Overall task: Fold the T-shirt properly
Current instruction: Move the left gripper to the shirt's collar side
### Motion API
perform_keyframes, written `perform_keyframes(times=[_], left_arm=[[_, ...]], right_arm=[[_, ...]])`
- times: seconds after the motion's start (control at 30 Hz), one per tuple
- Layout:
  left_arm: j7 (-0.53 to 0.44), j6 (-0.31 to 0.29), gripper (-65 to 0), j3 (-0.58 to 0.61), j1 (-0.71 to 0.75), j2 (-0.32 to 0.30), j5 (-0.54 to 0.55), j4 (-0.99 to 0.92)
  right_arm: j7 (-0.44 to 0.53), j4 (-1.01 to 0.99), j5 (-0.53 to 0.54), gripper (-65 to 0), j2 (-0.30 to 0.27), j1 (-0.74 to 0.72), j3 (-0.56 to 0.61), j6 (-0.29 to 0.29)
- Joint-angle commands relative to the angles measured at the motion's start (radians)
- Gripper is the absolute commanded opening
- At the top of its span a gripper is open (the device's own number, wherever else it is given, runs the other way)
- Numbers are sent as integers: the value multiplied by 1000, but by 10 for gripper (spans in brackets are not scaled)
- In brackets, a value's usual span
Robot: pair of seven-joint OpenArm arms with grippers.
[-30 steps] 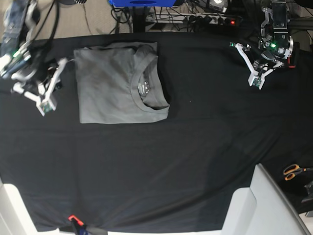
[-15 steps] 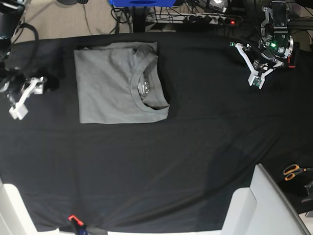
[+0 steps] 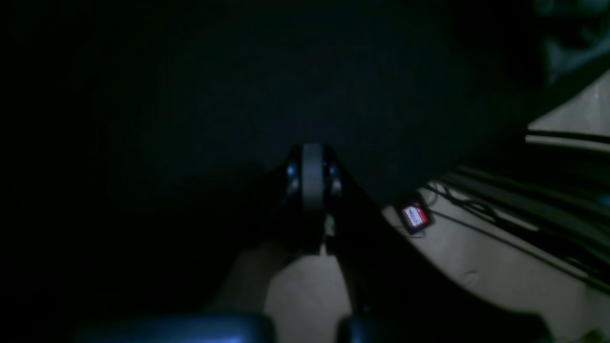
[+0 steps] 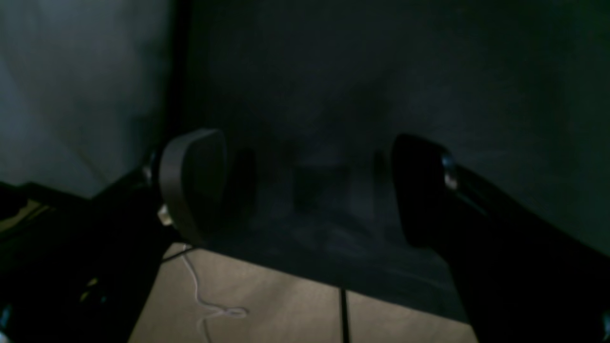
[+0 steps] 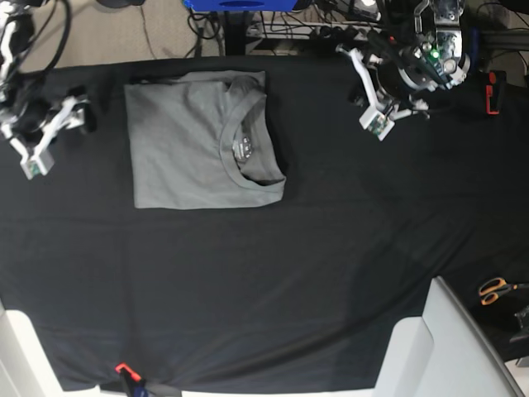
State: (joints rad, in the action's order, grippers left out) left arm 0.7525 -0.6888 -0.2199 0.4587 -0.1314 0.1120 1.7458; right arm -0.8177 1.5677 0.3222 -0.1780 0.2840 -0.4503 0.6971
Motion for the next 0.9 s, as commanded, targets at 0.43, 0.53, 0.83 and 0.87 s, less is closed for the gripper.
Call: perform_keyframes(times=[0.43,0.53,0.83,0.87], left_arm=[[-21,-9,0,17,-93,-118,613,-109],[-21,-9,0,119,-150,-115,613,-172],[-24,-9,0,179,-251,-4,607,-406],[-24,-9,0,182,-258,-1,607,-421]], right_arm=[[41,15,-111,-135,-1,-6,2,1],[42,-3,-113,-135,-1,-7,2,1],[107,-86,-113,-135,-1,-6,2,1],[114,-92,-113,-135,-1,-2,2,1]])
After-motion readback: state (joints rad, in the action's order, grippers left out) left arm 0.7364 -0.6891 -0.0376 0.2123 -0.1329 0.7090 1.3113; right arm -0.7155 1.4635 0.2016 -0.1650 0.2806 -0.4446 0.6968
